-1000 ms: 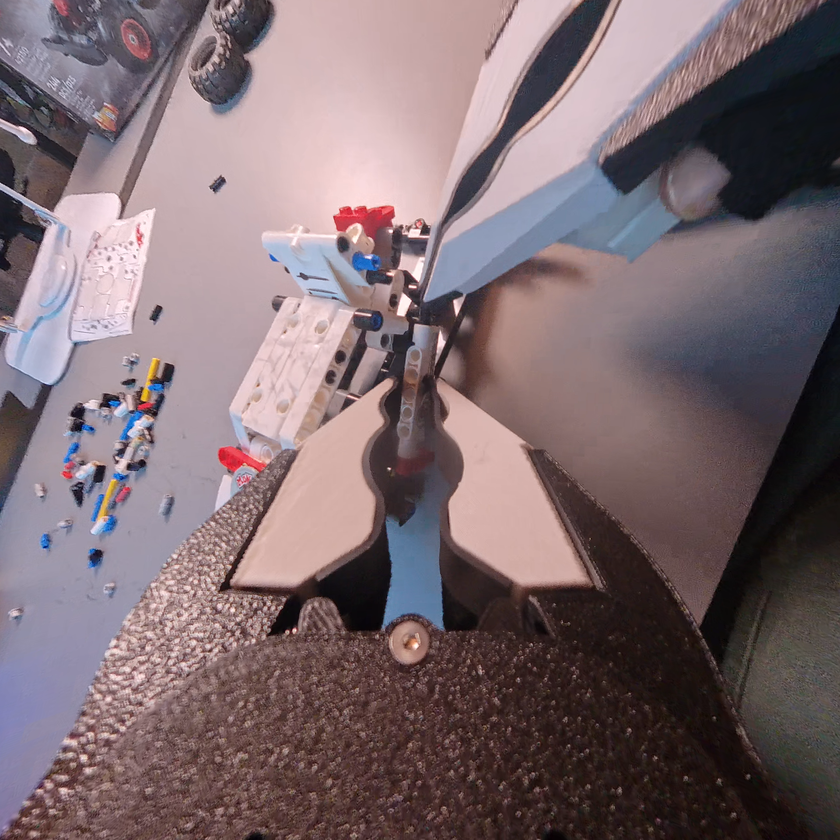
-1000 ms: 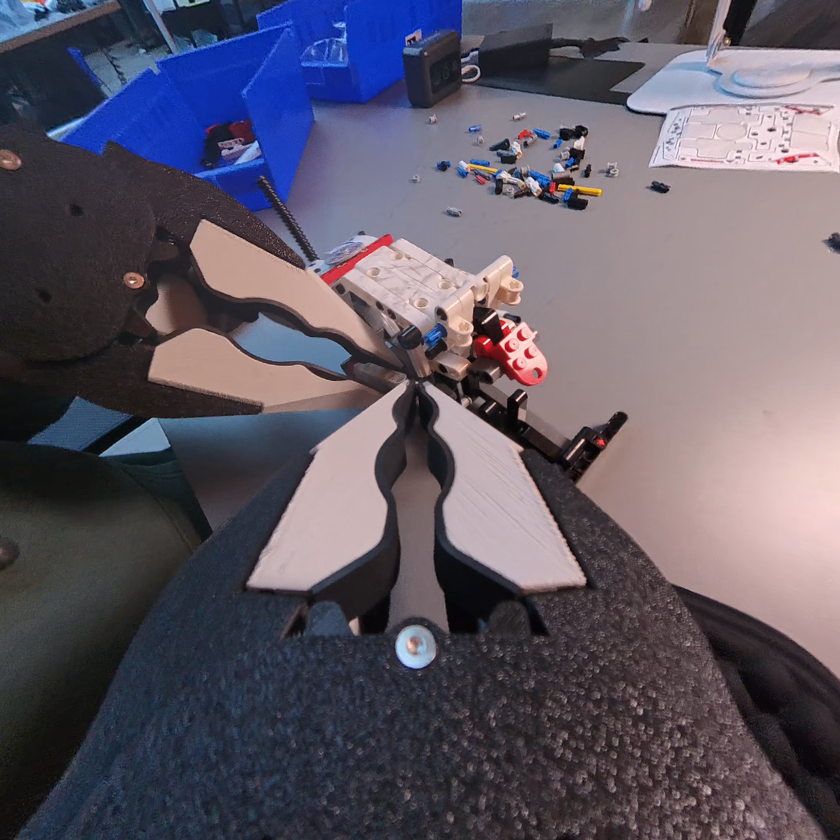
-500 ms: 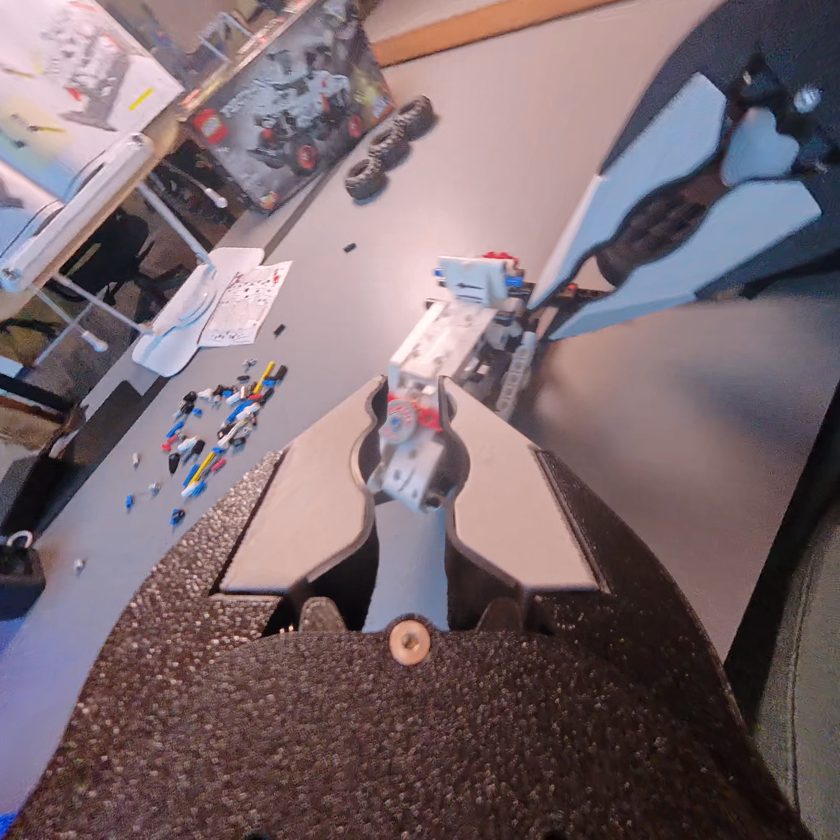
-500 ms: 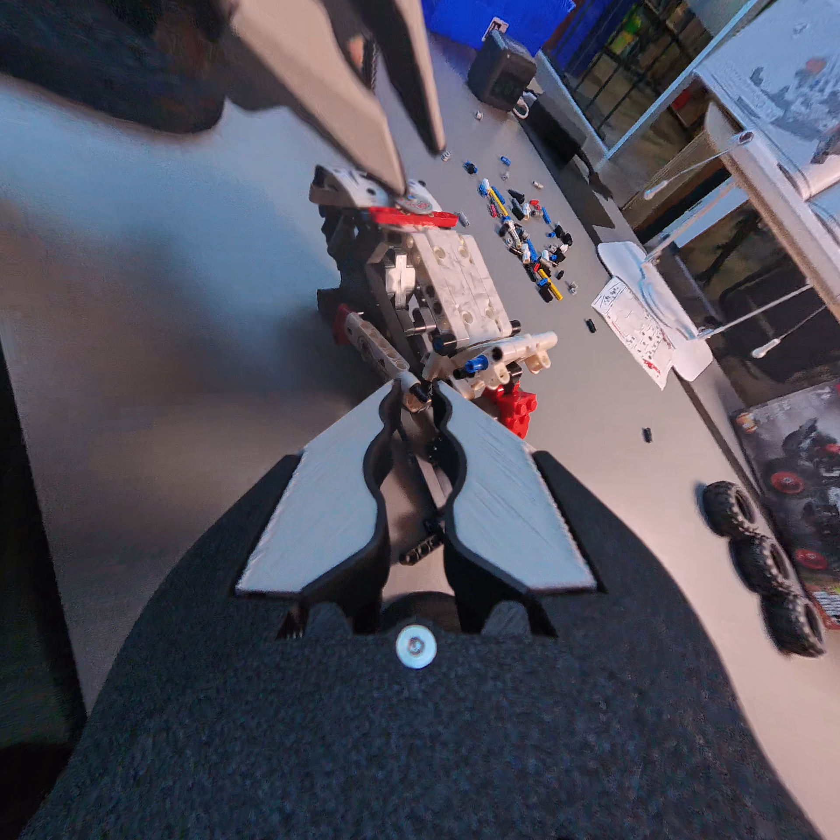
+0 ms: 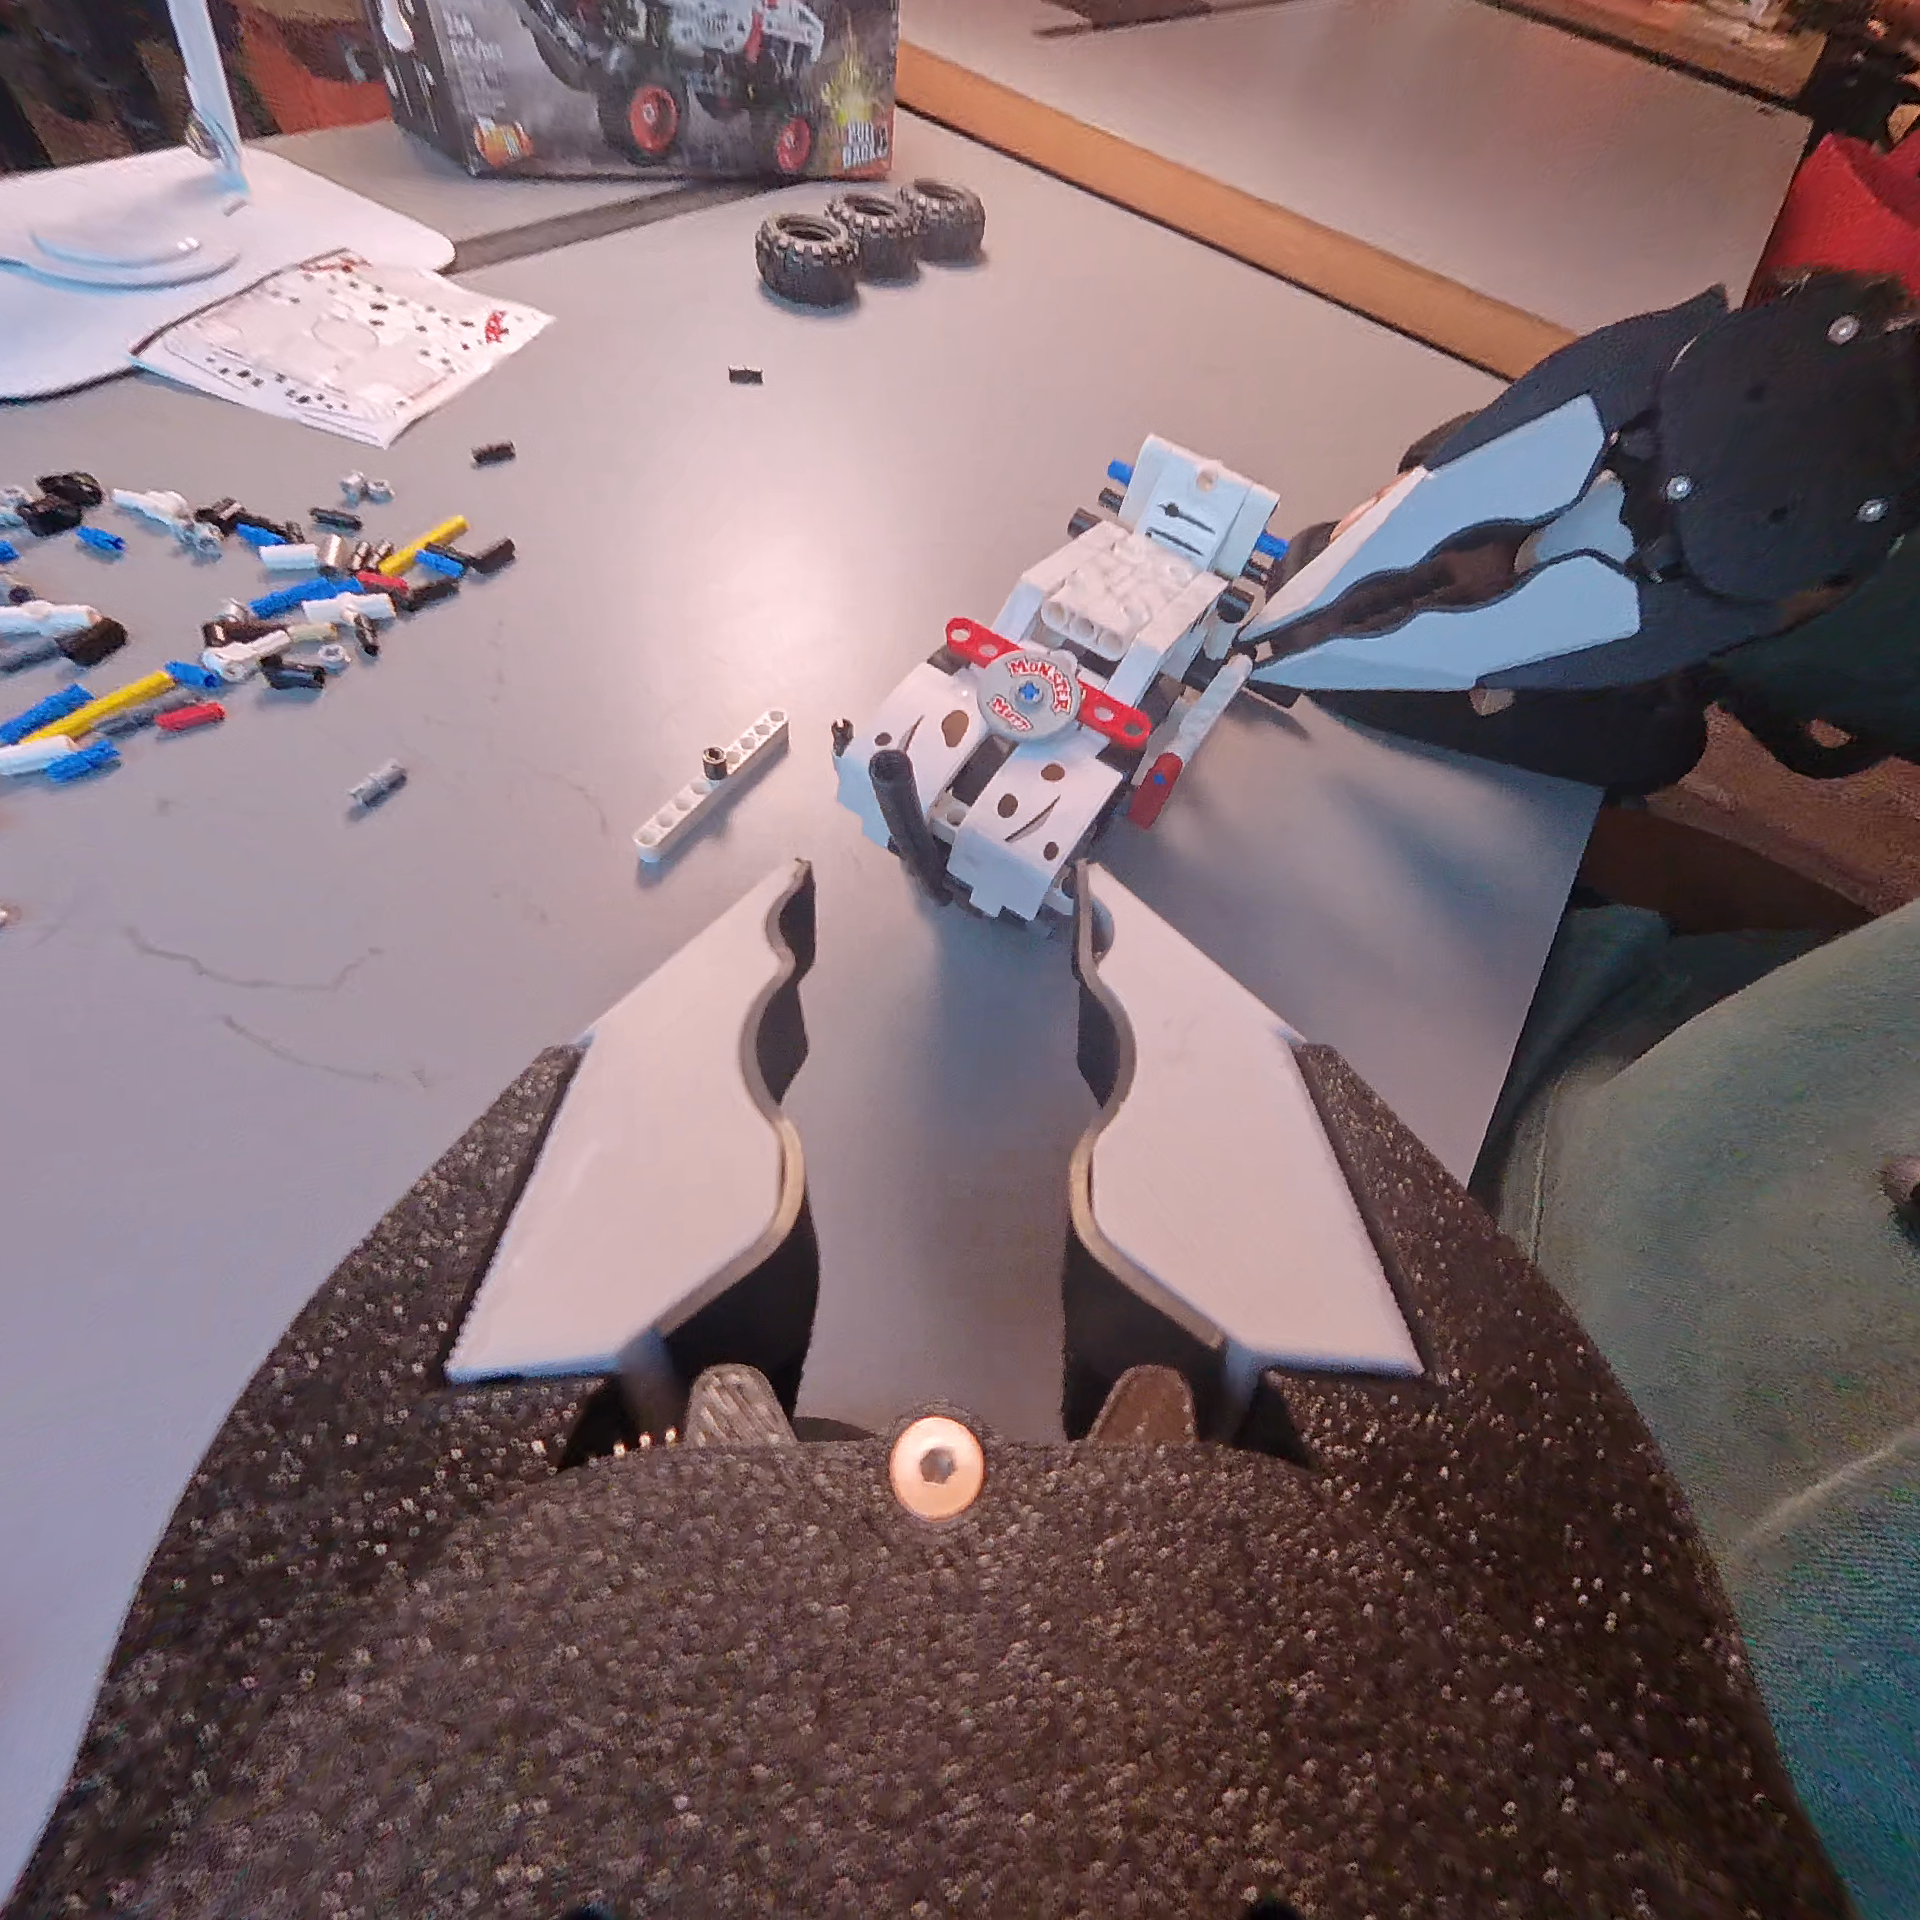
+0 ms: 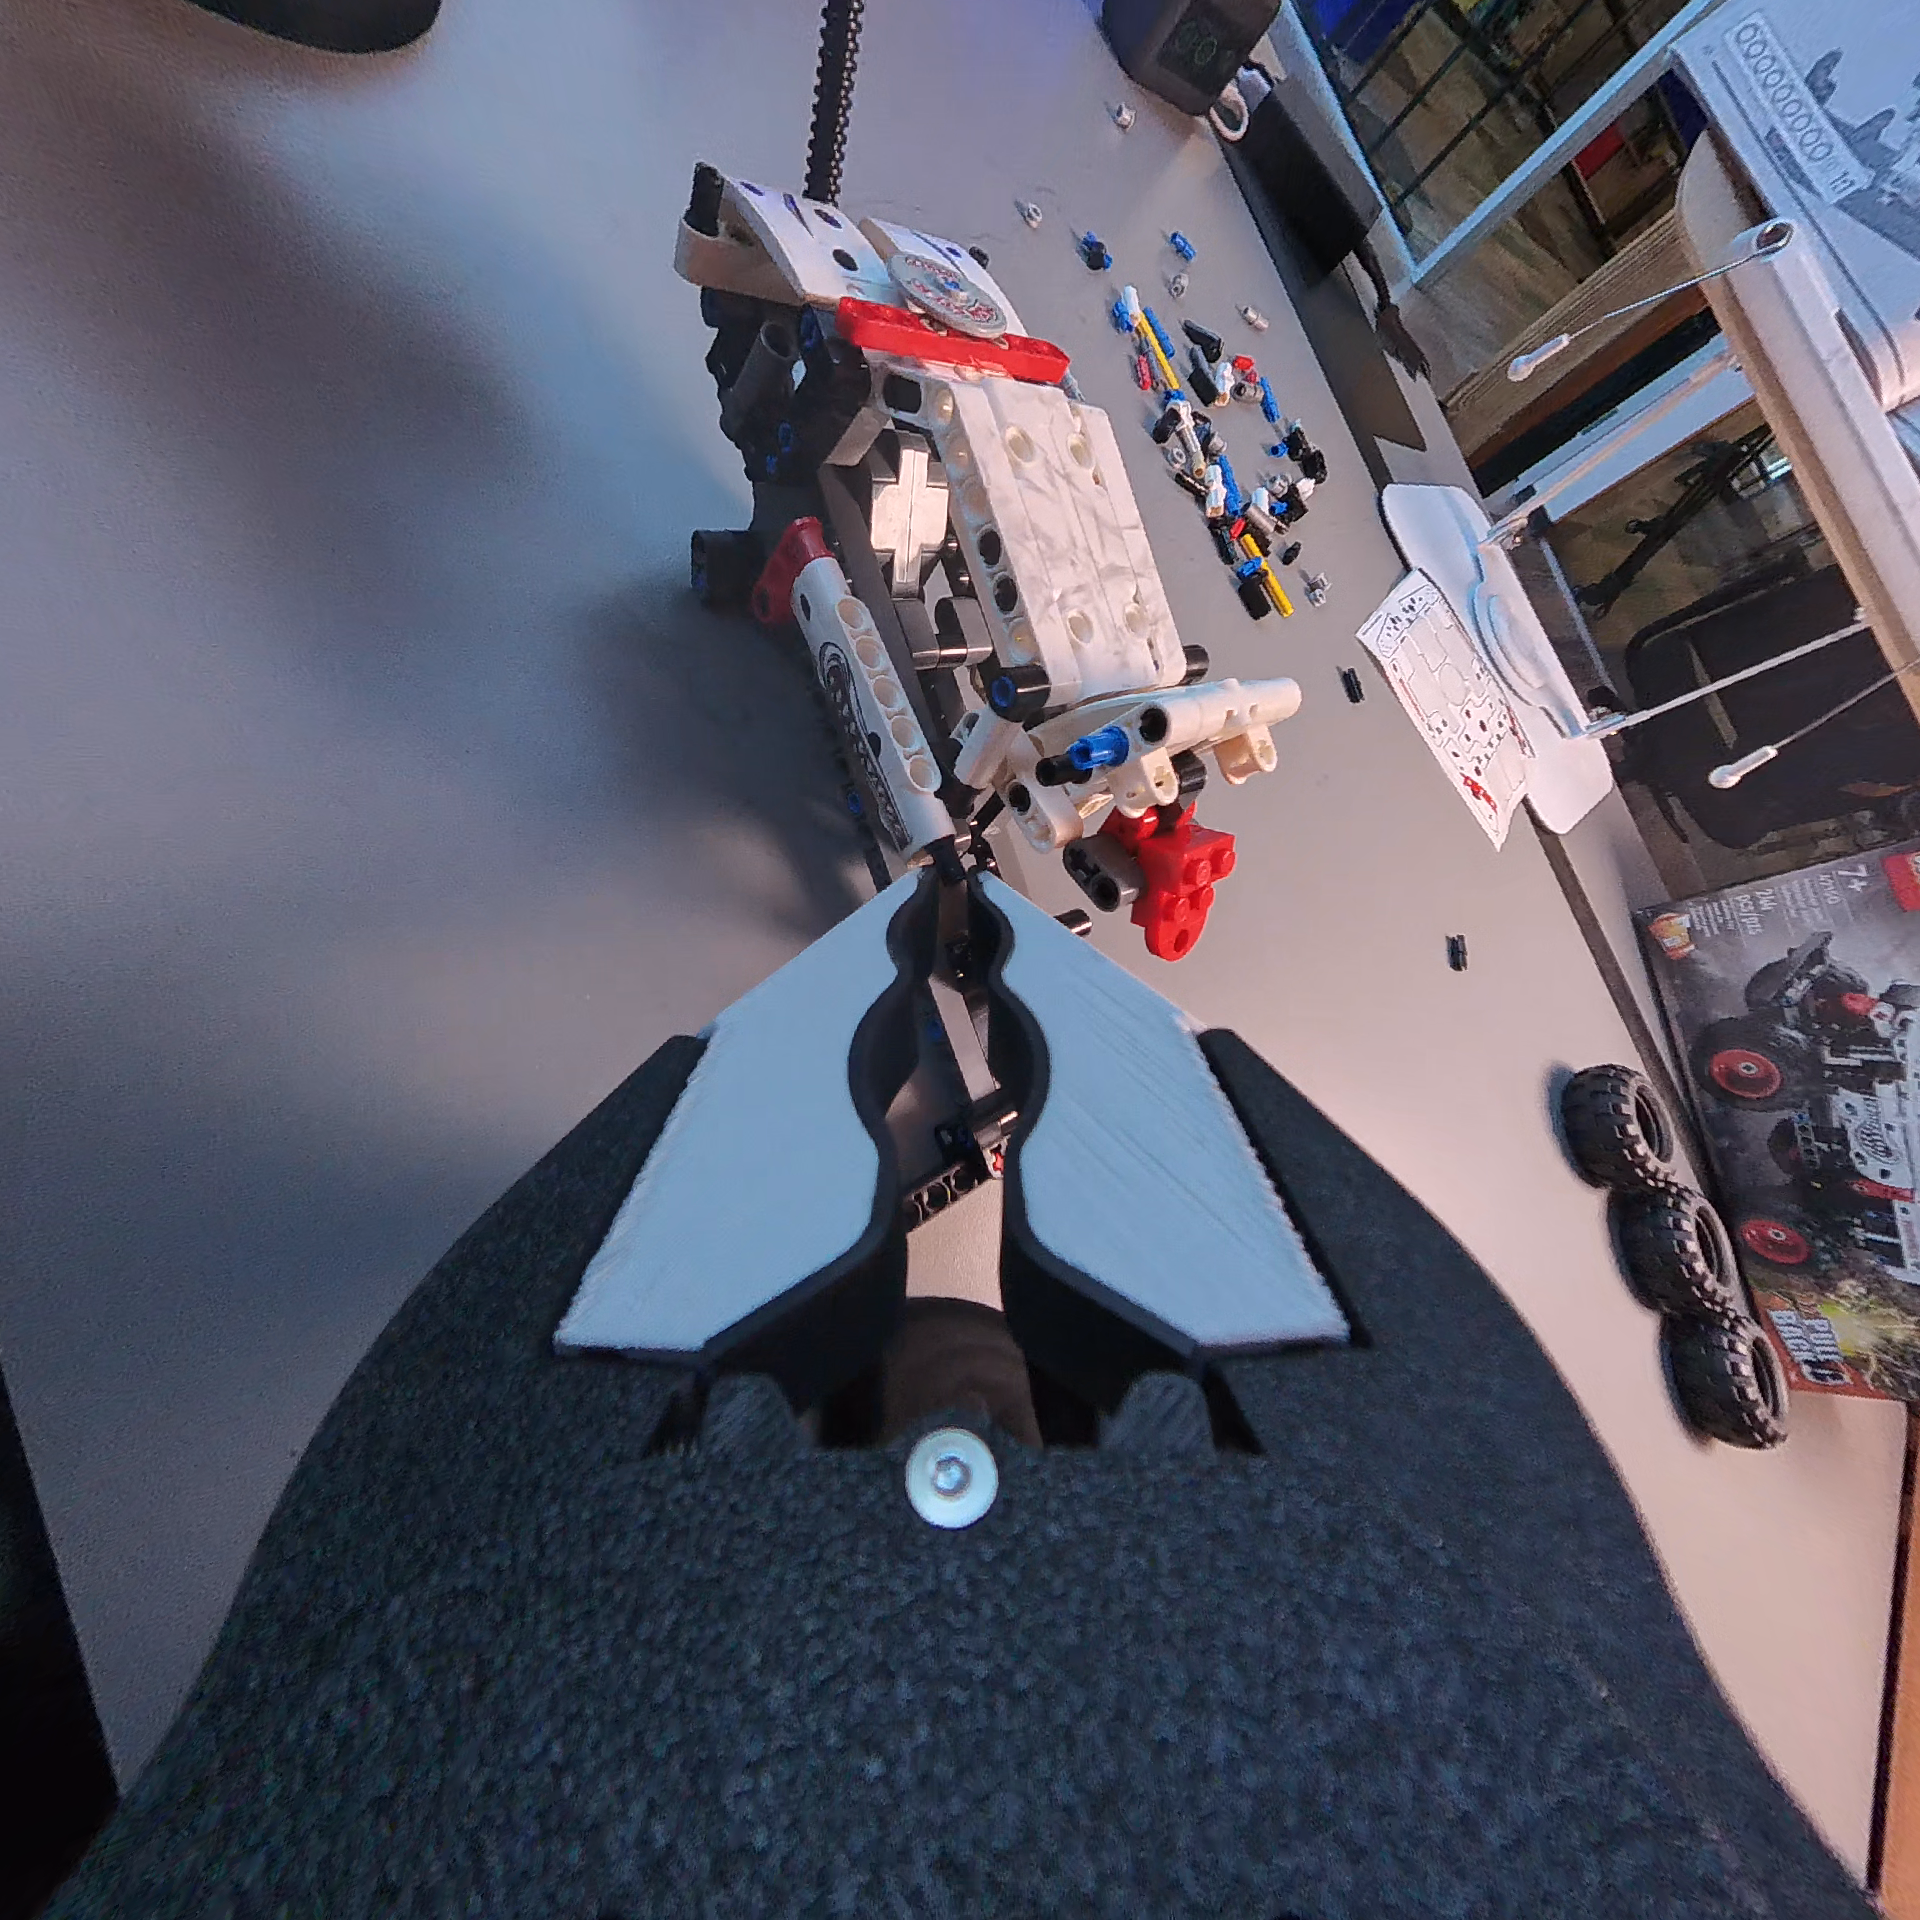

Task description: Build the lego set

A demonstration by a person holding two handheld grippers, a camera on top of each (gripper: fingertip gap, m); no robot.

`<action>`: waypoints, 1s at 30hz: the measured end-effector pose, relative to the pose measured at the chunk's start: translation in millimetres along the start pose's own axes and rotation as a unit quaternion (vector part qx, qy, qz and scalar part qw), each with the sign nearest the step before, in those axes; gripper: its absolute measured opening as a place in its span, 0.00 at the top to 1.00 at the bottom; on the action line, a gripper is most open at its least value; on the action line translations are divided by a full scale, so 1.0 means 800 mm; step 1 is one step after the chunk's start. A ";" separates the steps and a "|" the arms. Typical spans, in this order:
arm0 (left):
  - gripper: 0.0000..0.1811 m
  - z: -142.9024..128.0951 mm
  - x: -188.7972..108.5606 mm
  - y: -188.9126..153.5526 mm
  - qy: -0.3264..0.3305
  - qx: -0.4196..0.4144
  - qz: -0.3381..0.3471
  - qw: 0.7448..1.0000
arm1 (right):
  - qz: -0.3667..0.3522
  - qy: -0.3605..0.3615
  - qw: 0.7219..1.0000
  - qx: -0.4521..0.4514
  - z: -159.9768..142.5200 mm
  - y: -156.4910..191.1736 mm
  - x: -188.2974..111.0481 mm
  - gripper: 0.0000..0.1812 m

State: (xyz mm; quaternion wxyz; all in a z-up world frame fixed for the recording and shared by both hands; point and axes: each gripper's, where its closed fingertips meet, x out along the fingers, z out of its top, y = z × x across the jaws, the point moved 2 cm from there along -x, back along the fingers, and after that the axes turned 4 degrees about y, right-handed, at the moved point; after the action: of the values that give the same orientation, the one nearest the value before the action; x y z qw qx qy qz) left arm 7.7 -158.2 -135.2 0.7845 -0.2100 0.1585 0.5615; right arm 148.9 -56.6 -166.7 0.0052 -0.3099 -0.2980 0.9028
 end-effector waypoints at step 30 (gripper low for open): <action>0.77 -0.012 0.032 -0.012 0.037 0.022 -0.031 0.999 | 0.003 -0.012 1.000 0.022 -0.002 0.000 0.002 0.98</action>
State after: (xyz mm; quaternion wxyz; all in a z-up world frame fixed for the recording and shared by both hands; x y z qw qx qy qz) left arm 25.0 -144.6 -154.6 0.7994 -0.2180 0.1937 0.5253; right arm 148.8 -55.5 -168.7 0.0054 -0.2996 -0.2775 0.9128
